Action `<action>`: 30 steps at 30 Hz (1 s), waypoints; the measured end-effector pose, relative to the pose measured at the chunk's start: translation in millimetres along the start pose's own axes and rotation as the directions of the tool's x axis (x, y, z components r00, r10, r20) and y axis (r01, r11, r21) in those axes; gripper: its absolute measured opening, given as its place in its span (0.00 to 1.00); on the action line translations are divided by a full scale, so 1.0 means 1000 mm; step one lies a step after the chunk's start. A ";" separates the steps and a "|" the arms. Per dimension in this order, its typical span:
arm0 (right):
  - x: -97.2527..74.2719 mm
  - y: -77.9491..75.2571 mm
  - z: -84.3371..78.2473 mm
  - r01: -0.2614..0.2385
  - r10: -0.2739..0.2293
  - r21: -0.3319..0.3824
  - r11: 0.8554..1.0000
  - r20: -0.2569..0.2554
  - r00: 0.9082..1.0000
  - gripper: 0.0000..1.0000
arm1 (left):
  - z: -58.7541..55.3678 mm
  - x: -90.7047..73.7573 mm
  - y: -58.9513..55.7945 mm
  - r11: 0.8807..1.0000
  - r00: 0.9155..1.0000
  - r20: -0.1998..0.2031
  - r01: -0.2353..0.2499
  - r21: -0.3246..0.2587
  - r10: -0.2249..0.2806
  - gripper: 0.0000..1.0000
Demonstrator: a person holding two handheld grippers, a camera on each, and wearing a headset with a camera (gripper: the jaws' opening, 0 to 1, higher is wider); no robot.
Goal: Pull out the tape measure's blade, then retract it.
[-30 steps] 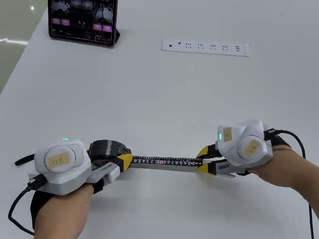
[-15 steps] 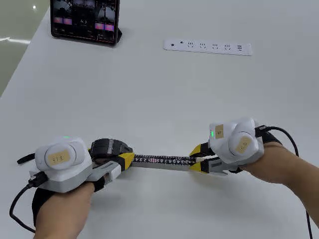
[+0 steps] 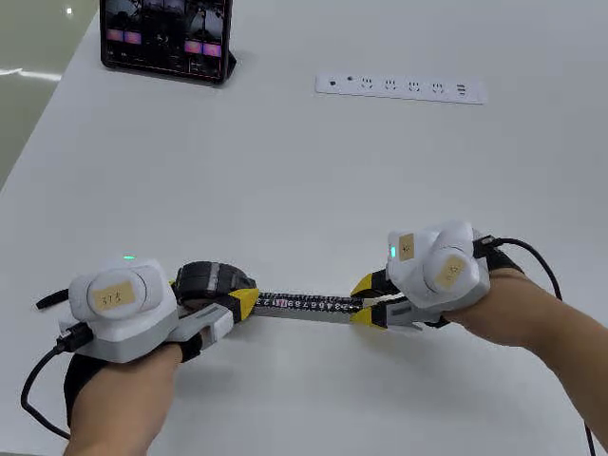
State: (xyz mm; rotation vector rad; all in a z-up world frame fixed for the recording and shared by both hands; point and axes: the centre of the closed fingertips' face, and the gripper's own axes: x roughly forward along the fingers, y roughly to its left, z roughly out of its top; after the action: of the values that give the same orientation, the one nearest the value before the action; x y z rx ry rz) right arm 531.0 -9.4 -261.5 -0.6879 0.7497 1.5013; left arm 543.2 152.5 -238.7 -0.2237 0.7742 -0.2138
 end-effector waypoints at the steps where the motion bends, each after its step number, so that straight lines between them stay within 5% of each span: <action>1: 0.001 0.000 0.001 0.000 0.000 -0.001 1.000 0.002 1.000 0.10 | 0.000 0.000 0.000 1.000 1.000 0.000 0.001 -0.001 -0.001 0.57; 30: 0.025 -0.002 0.033 -0.011 0.011 -0.002 1.000 0.054 0.998 0.10 | 0.000 0.002 0.001 1.000 1.000 -0.001 0.016 -0.019 -0.016 0.57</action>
State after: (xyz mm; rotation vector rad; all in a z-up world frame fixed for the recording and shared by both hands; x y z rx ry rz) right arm 532.1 32.4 -261.3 -0.6431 0.7121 1.5249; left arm 544.6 152.5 -240.0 -0.2476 0.7761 -0.2214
